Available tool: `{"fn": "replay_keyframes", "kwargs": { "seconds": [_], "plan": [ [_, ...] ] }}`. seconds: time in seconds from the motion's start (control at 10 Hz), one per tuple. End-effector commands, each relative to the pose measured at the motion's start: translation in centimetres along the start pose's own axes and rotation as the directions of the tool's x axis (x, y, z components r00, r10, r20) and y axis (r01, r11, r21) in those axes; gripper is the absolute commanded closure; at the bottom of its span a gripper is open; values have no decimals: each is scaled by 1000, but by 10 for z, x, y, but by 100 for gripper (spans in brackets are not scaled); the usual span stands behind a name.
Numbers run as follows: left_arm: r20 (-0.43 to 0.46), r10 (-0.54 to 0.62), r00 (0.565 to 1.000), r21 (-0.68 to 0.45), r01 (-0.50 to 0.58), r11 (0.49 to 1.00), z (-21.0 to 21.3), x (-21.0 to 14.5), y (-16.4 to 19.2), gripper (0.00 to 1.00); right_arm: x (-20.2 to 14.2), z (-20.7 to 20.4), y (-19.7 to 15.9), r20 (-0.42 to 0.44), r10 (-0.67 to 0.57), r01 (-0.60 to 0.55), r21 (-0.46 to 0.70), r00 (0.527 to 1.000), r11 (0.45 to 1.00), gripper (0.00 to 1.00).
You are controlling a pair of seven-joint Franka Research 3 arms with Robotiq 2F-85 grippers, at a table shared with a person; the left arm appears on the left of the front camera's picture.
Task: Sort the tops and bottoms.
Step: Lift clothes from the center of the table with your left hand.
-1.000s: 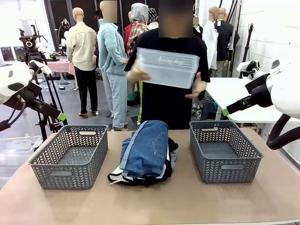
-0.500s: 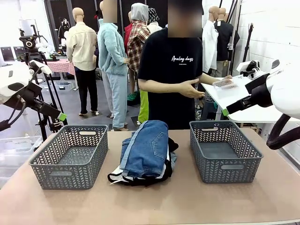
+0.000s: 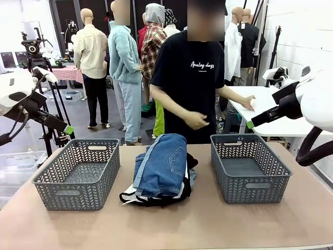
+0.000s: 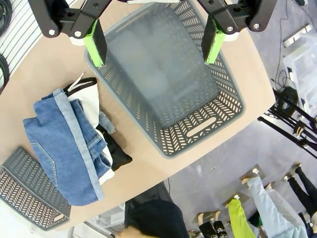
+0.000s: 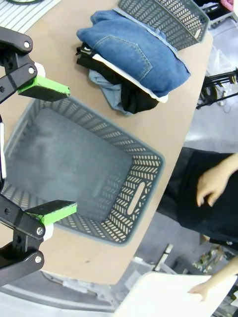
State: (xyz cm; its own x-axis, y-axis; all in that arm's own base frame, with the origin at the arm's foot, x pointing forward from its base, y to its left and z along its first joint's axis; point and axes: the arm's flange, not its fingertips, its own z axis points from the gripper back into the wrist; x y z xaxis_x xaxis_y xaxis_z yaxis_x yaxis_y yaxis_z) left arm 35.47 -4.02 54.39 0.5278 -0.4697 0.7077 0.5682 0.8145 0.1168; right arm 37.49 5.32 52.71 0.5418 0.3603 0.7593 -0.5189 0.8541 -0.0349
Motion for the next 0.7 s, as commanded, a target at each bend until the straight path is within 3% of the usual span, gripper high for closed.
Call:
{"fn": "replay_keyframes", "kwargs": {
  "seconds": [0.0,0.6],
  "plan": [
    [1,-1,1000,3,1,1000,2,-1,2,0,0,-1,0,11,-7,7,0,1000,1000,0],
    [1,-1,1000,3,1,1000,2,-1,2,0,0,-1,0,11,-7,7,0,1000,1000,0]
  ]
}}
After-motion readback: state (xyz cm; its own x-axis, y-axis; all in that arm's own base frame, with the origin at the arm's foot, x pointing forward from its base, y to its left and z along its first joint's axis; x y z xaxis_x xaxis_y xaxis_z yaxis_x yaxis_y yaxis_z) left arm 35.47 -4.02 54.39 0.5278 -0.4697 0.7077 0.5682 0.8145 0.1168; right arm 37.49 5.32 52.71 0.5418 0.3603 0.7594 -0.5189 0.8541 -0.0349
